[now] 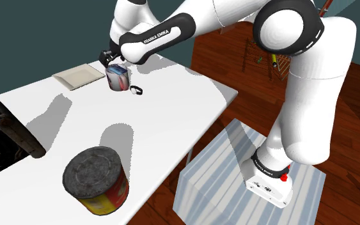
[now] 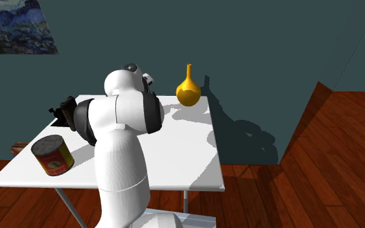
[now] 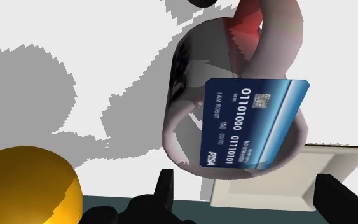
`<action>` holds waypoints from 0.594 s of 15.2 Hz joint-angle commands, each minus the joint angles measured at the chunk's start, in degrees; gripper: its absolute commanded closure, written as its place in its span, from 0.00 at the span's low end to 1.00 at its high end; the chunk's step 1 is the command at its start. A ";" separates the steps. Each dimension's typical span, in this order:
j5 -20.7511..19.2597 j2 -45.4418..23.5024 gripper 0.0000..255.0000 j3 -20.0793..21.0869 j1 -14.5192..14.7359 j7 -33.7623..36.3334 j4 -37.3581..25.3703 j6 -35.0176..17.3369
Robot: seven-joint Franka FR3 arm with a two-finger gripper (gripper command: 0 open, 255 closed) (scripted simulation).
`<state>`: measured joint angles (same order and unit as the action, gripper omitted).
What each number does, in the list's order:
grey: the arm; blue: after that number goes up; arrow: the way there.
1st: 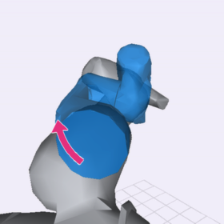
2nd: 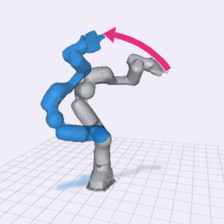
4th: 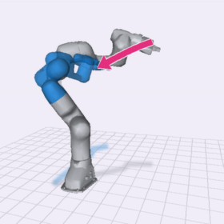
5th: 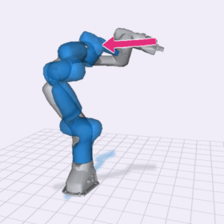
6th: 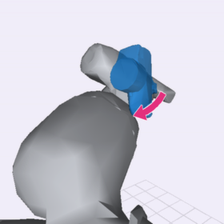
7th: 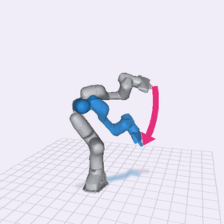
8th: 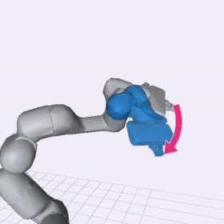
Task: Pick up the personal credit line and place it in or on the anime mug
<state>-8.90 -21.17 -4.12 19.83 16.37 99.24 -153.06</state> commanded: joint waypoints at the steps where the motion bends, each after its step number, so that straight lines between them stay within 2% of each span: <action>1: -0.27 3.27 0.00 -0.05 0.37 0.25 1.94 1.33; 9: -0.36 4.71 0.00 -0.04 0.50 0.31 2.71 2.02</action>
<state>-9.26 -16.48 -4.16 20.33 16.69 101.93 -151.05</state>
